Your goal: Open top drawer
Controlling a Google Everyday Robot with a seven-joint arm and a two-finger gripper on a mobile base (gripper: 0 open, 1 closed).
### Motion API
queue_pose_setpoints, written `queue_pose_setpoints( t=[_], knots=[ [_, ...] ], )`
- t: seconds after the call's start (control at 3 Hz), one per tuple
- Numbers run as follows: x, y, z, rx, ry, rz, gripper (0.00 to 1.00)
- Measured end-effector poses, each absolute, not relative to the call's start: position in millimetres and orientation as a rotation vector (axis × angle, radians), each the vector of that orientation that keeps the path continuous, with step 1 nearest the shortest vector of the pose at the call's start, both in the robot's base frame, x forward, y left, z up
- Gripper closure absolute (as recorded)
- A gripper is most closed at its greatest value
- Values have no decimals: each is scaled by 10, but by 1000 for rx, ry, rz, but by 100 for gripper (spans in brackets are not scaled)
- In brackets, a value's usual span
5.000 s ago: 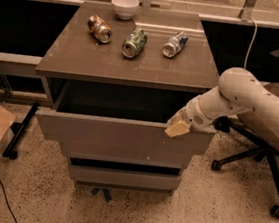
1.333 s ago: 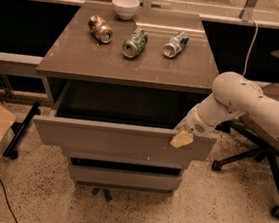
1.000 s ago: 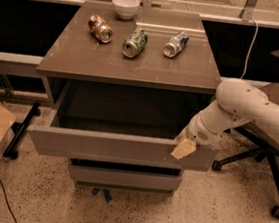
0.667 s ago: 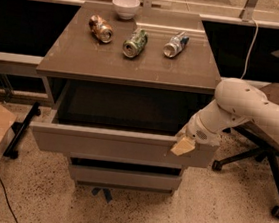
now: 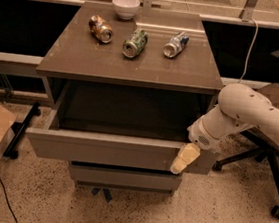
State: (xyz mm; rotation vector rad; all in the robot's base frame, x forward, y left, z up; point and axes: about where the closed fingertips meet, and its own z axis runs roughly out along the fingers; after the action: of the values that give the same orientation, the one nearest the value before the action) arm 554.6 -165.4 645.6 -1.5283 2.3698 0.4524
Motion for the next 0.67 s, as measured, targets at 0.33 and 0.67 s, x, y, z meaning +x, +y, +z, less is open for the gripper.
queue_pose_setpoints(
  t=[0.33, 0.67],
  knots=[
    [5557, -1651, 6452, -1545, 2373, 451, 0],
    [5590, -1646, 6439, -1600, 2385, 448, 0]
  ],
)
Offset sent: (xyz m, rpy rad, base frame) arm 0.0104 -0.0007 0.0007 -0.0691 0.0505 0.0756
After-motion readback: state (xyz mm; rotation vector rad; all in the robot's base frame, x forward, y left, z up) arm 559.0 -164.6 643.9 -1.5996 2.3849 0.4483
